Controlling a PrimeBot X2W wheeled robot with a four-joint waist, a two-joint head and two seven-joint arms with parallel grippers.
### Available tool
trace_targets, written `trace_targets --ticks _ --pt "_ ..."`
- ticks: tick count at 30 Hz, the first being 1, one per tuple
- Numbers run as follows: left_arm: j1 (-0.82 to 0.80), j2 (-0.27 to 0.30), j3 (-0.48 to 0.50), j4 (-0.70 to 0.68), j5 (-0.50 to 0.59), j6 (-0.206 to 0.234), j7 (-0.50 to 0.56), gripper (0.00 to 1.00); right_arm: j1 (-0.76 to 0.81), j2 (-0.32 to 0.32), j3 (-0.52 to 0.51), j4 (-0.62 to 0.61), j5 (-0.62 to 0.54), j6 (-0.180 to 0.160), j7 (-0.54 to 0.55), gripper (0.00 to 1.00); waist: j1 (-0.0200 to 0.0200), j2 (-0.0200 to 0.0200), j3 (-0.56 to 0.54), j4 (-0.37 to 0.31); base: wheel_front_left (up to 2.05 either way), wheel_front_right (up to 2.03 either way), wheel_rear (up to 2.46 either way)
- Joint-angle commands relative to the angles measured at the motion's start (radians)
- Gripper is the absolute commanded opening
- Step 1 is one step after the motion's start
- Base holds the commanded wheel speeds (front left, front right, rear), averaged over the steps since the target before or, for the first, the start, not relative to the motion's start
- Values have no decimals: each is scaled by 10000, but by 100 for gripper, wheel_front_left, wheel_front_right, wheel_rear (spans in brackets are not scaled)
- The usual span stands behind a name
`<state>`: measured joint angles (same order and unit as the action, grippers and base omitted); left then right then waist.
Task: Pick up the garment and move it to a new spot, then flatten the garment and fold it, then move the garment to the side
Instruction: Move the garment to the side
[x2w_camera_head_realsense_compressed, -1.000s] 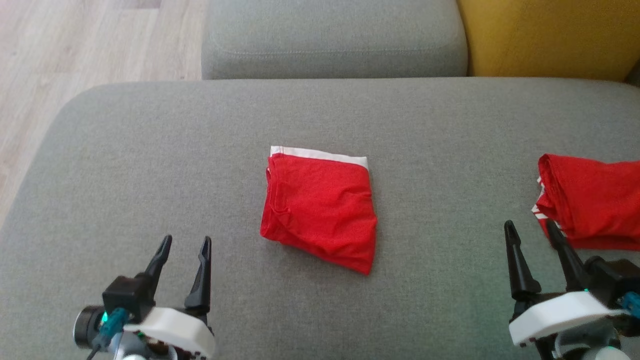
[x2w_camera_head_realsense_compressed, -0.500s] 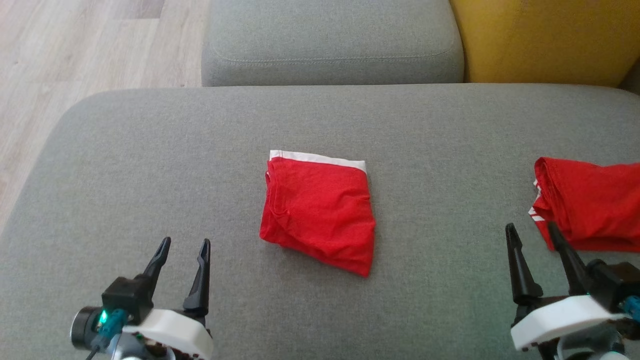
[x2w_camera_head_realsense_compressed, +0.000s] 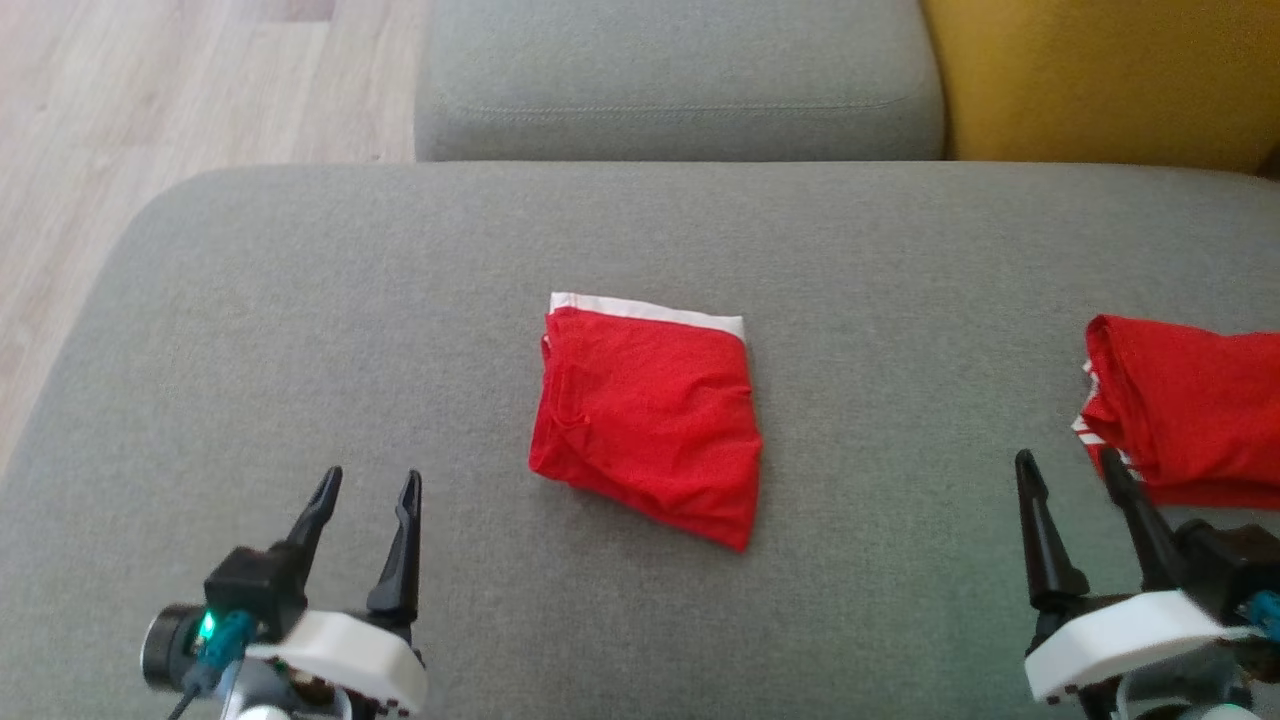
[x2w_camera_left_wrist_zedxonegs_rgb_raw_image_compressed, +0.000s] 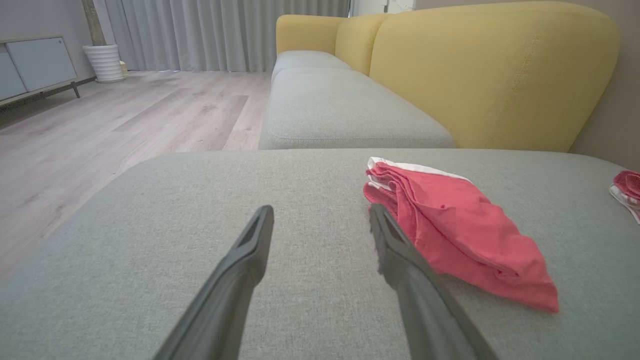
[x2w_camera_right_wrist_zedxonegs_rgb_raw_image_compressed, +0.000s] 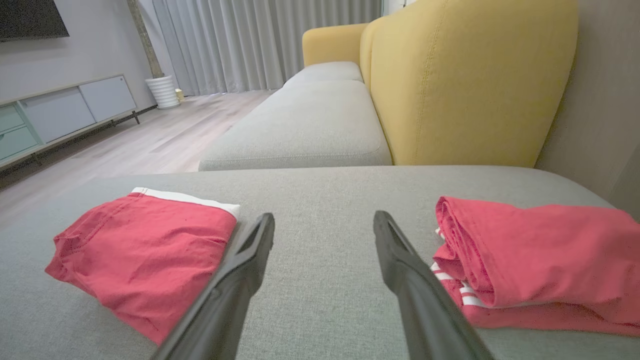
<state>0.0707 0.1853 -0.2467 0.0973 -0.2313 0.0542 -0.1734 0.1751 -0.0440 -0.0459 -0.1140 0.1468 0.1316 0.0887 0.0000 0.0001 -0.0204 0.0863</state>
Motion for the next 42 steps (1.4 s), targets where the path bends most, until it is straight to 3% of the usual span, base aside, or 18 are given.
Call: trace_targets --ticks 1,8,21,27,29,30,36,42 --pt "-759 152 355 -371 -87 68 -77 100 -469 -63 199 -185 -8 -9 -14 100 0 -1 90 113 0 0 0" --pt "-1358 12 301 -397 -169 23 -268 100 -1508 -62 535 1231 184 -9 -249 100 0 -1 739 719 0 0 0" --pt "-2779 -543 -112 33 -90 -286 -784 100 -4436 -62 1866 6219 947 -9 -698 100 0 -1 1940 2353 0 0 0" --pt "-2917 -713 -97 229 -72 -319 -865 100 -5015 -62 2313 7805 1444 -9 -591 100 0 -1 2003 2635 0 0 0" --pt "-2911 -730 -60 262 -58 -323 -873 100 -5129 -62 2550 8116 1677 -9 -490 27 0 -1 1989 2625 0 0 0" --pt "-2907 -734 -35 269 -48 -321 -876 100 -5180 -62 2666 8260 1706 -9 -425 0 0 -1 1974 2587 0 0 0" --pt "-2901 -743 56 160 45 -364 -880 100 -5361 -62 3227 8392 1928 -9 -579 0 0 -1 1913 2265 0 0 0" --pt "-2727 -689 185 -36 139 -380 -882 100 -5471 -62 3425 7990 1253 -9 -868 0 0 -1 1830 1277 0 0 0"
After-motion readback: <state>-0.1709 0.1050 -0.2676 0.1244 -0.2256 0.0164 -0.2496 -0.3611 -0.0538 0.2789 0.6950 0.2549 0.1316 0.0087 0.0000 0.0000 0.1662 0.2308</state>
